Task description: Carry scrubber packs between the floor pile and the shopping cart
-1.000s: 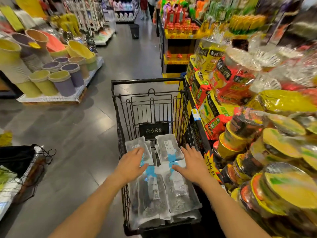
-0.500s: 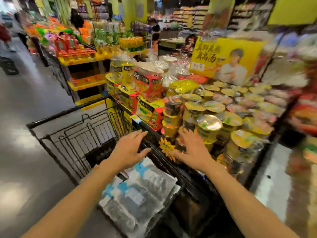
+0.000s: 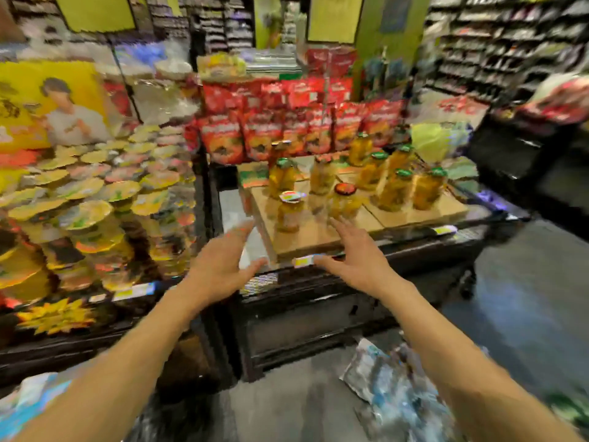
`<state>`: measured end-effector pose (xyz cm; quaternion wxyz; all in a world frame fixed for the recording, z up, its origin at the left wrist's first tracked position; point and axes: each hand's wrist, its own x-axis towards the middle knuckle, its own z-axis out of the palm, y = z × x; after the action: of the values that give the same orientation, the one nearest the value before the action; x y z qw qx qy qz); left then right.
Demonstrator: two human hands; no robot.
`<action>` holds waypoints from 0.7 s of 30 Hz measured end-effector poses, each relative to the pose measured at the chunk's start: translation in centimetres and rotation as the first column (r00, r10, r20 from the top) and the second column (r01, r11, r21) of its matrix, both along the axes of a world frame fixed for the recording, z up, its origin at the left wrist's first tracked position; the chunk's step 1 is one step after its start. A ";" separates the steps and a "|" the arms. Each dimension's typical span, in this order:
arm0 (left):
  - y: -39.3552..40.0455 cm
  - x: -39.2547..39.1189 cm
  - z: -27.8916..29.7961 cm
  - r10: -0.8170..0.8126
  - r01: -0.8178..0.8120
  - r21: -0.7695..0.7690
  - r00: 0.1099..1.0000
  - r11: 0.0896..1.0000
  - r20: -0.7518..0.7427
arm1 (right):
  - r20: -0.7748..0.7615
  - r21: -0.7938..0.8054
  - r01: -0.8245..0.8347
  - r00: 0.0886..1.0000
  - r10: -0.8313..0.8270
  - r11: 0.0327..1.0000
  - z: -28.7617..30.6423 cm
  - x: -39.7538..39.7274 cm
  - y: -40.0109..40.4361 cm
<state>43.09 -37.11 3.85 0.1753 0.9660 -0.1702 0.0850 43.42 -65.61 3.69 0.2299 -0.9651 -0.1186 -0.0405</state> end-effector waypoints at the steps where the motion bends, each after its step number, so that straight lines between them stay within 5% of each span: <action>1: -3.2 0.7 0.3 -0.065 0.065 0.007 0.998 0.998 0.010 | 0.005 -0.005 0.084 0.996 -0.084 0.996 0.1 -1.2 -3.8; 13: -44.2 0.2 2.1 -0.631 0.626 0.085 0.773 0.775 0.067 | 0.006 -0.035 0.720 0.694 -0.720 0.693 -0.3 -20.4 -40.5; 21: -55.0 1.7 -0.3 -0.717 0.712 0.094 0.697 0.696 0.031 | -0.042 -0.028 0.838 0.543 -0.838 0.545 -1.5 -24.3 -49.8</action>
<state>44.79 -92.16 3.54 0.1526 0.8267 -0.5403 0.0355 19.16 -115.44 2.22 0.1833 -0.9059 0.3620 -0.1208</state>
